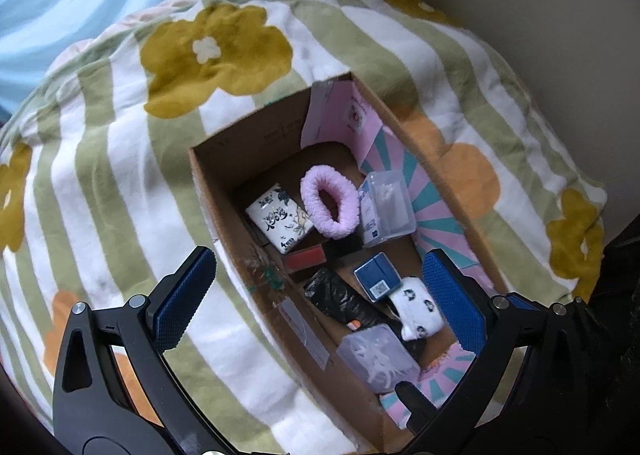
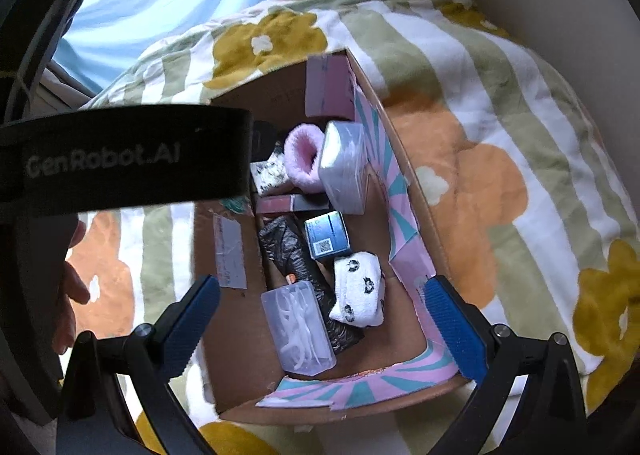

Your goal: Organize objects

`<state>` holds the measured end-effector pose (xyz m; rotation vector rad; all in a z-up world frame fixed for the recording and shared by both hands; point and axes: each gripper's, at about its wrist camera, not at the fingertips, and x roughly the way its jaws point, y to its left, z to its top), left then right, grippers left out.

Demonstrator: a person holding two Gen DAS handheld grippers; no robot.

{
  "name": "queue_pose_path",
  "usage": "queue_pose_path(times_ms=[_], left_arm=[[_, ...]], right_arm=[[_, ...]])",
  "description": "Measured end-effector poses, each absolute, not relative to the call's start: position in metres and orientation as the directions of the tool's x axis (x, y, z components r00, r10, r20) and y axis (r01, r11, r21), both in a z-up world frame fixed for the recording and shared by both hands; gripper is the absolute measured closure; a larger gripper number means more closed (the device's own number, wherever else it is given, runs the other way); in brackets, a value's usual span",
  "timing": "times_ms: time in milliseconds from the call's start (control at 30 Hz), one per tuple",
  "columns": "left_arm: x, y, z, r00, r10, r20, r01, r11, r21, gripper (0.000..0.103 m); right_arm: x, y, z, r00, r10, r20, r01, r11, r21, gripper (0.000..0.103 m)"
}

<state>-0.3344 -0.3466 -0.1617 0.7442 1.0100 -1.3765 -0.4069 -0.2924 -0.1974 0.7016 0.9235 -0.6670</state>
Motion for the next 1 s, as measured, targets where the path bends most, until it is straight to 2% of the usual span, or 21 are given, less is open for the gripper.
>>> queue_pose_path(times_ms=[433, 733, 1000], left_arm=[[-0.296, -0.28, -0.073, -0.075, -0.472, -0.878, 0.964, 0.191, -0.185, 0.0], [-0.241, -0.187, -0.015, 0.005, -0.536, -0.844, 0.926, 0.32, -0.198, 0.0], [-0.188, -0.085, 0.002, 0.129, -0.539, -0.832, 0.862, 0.476, -0.176, 0.0]], right_arm=[[-0.401, -0.252, -0.113, 0.473, -0.218, -0.854, 0.708, 0.671, 0.221, 0.001], [-0.381, -0.207, -0.054, 0.525, -0.21, -0.825, 0.632, 0.745, 0.213, 0.001], [-0.357, -0.173, -0.025, 0.57, -0.17, -0.804, 0.57, 0.787, 0.237, 0.001]])
